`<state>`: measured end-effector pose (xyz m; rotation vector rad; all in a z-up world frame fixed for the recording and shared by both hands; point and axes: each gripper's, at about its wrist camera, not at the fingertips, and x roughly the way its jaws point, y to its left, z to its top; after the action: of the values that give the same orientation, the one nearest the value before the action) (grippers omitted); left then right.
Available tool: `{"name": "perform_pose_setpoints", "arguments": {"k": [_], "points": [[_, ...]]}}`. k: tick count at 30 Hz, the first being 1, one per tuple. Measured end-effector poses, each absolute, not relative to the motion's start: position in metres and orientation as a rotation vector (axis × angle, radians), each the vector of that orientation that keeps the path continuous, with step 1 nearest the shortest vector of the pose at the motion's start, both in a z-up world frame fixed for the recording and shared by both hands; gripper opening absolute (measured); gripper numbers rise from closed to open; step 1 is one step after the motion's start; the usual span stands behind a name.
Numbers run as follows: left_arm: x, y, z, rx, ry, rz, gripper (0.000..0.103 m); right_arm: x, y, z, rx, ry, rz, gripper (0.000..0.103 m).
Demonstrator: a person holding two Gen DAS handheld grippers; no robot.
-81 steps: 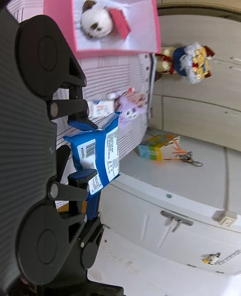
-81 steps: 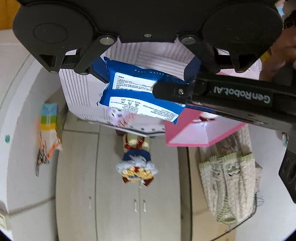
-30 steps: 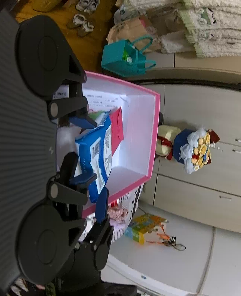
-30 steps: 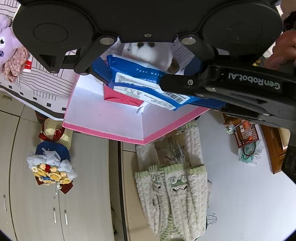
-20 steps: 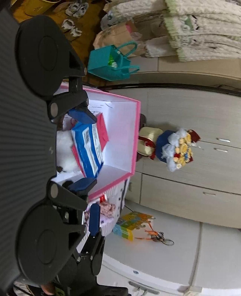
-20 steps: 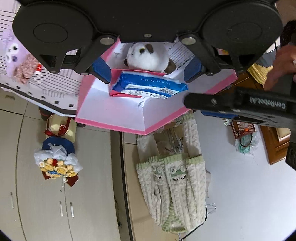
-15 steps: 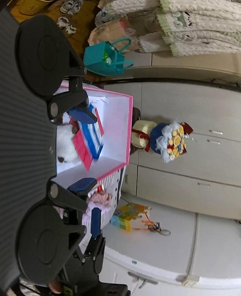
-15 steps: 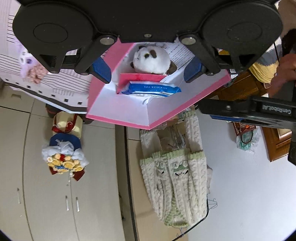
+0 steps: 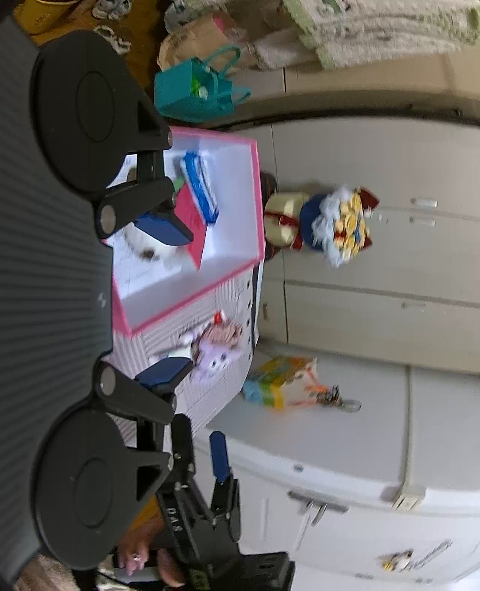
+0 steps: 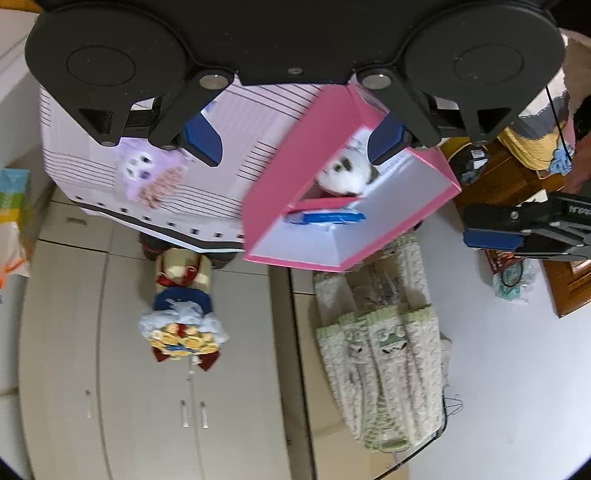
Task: Organize soft objects
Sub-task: 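Move the left gripper to the white tissue pack, then grasp the white tissue pack with the left gripper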
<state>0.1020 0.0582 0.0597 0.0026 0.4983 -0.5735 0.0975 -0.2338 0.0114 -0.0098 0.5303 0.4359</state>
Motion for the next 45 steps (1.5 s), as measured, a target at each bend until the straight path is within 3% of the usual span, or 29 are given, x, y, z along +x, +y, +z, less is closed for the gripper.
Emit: {"name": "perform_pose_setpoints", "arguments": {"k": [18, 41, 45], "points": [[0.119, -0.064, 0.003, 0.104, 0.577, -0.771, 0.066, 0.102, -0.327, -0.038, 0.162, 0.595, 0.361, 0.089], [0.231, -0.149, -0.083, 0.005, 0.741, -0.622, 0.062, 0.187, -0.292, -0.139, -0.039, 0.614, 0.375, 0.089], [0.246, -0.151, -0.092, -0.044, 0.776, -0.612, 0.051, 0.201, -0.287, -0.141, 0.003, 0.626, 0.347, 0.089]]}}
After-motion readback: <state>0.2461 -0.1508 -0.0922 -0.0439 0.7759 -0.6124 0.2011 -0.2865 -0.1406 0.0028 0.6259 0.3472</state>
